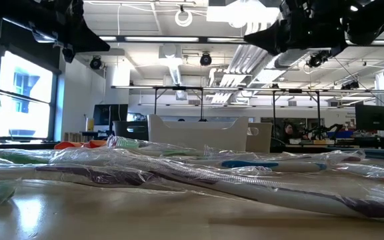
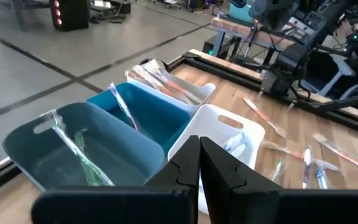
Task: Pick & Place Toothbrushes
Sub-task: Put the green toothbrush into the dark blue bin
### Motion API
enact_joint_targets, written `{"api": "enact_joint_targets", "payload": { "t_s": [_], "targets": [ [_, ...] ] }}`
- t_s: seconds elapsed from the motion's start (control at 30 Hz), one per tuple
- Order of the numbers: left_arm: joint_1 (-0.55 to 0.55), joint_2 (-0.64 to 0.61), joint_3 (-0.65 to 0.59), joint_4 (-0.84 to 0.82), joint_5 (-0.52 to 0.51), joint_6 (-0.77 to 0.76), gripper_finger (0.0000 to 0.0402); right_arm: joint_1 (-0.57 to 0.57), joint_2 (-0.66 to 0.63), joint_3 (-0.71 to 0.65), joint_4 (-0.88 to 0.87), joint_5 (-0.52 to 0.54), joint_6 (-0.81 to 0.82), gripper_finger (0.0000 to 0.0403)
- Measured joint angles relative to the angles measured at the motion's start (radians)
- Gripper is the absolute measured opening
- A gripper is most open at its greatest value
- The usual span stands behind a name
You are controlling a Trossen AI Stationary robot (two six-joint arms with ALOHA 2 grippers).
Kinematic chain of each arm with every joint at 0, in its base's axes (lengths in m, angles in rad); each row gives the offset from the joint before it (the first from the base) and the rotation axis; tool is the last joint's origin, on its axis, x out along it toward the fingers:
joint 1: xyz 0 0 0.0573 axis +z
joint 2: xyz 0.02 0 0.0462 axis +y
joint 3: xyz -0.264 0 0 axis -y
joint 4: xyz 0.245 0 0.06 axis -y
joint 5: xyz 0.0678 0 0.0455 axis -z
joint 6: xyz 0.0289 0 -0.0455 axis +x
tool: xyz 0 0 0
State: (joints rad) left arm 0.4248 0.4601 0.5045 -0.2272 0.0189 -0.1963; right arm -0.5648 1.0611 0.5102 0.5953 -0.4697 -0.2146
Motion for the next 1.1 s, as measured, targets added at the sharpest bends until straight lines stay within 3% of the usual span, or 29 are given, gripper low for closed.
{"api": "enact_joint_targets", "payload": {
  "t_s": [0.23,0.53,0.73,0.93,1.1],
  "targets": [
    [0.000,0.090,0.000,0.001,0.002,-0.030,0.0008,0.000,0.001,0.000,-0.023,0.132,0.000,0.0002],
    [-0.009,0.277,0.000,0.001,0.018,-0.012,0.0008,0.000,0.001,0.000,-0.024,0.128,0.000,0.0002],
    [-0.105,0.368,0.000,0.115,0.015,0.043,0.0008,0.000,0.001,0.000,-0.024,0.128,0.000,0.0002],
    [-0.196,0.393,0.011,0.176,-0.056,0.122,0.0008,0.000,0.001,0.000,-0.024,0.128,0.000,0.0003],
    [-0.205,0.394,0.030,0.176,-0.066,0.111,0.0008,0.000,0.001,0.000,-0.025,0.128,0.000,0.0003]
  ]
}}
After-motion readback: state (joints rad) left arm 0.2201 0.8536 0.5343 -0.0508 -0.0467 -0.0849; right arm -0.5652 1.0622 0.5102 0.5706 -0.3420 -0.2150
